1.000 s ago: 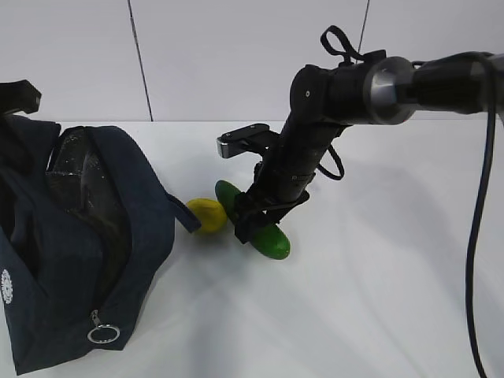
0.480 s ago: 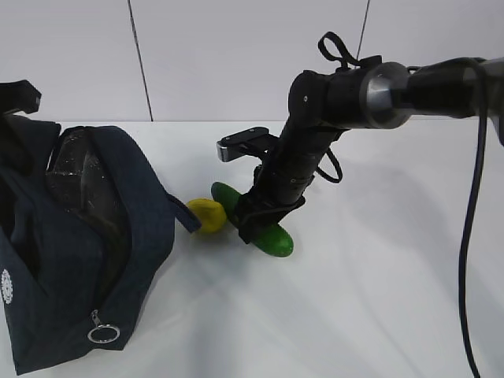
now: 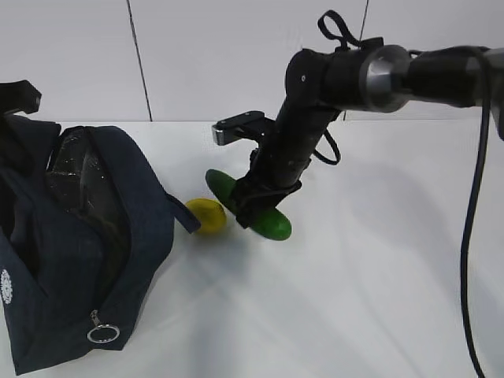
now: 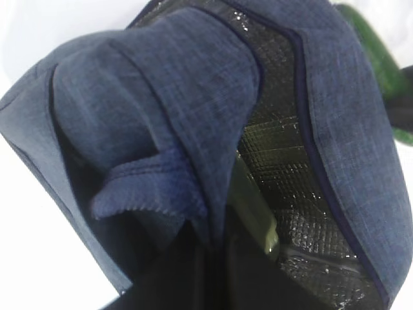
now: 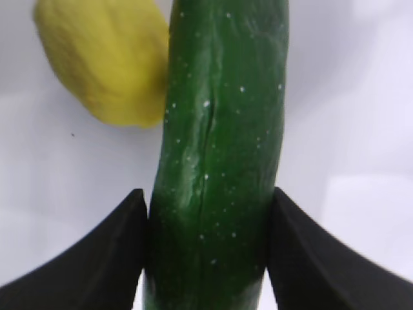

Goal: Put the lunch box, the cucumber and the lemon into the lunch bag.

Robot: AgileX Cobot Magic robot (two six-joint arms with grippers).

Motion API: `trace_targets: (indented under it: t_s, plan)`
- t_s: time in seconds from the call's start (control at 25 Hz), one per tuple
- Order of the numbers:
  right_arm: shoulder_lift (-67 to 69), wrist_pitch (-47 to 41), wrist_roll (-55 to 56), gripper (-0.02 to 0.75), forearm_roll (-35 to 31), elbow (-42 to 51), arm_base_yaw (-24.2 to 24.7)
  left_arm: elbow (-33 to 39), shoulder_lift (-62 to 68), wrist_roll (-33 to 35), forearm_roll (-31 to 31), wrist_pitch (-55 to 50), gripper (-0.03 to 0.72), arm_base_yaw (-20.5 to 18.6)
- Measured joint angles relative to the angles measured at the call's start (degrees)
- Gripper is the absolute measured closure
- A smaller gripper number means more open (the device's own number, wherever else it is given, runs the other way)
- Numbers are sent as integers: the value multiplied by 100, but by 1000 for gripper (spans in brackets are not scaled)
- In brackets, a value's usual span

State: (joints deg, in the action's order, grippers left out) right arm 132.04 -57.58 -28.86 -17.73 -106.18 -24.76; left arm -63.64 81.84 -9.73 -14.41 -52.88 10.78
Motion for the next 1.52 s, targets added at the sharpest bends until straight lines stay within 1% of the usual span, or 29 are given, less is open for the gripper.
trace_targets:
  t_s: [0.2, 0.32, 0.56, 0.76, 0.92, 1.2, 1.36, 1.52]
  plan:
    - [0, -819, 199, 314, 15, -845, 0, 0, 0, 0, 0, 0, 693, 0]
    - [-55, -1157, 342, 314, 19, -1148, 0, 0, 0, 0, 0, 0, 693, 0]
    - [-540, -1255, 646, 316, -180, -1242, 0, 0, 0, 0, 0, 25, 693, 0]
    - [-958, -1289, 1128, 316, -509, -1242, 0, 0, 0, 0, 0, 69, 693, 0]
    - [-1264, -1301, 1279, 316, -749, -1161, -52, 0, 0, 0, 0, 156, 693, 0]
    - [-1602, -1334, 1325, 316, -1041, -750, -568, 0, 0, 0, -10, 164, 693, 0]
    - [-1602, -1339, 1334, 316, -1188, -715, -1014, 0, 0, 0, -10, 164, 693, 0]
    - [-1502, -1339, 1347, 316, -1302, -715, -1287, 0, 0, 0, -10, 164, 693, 0]
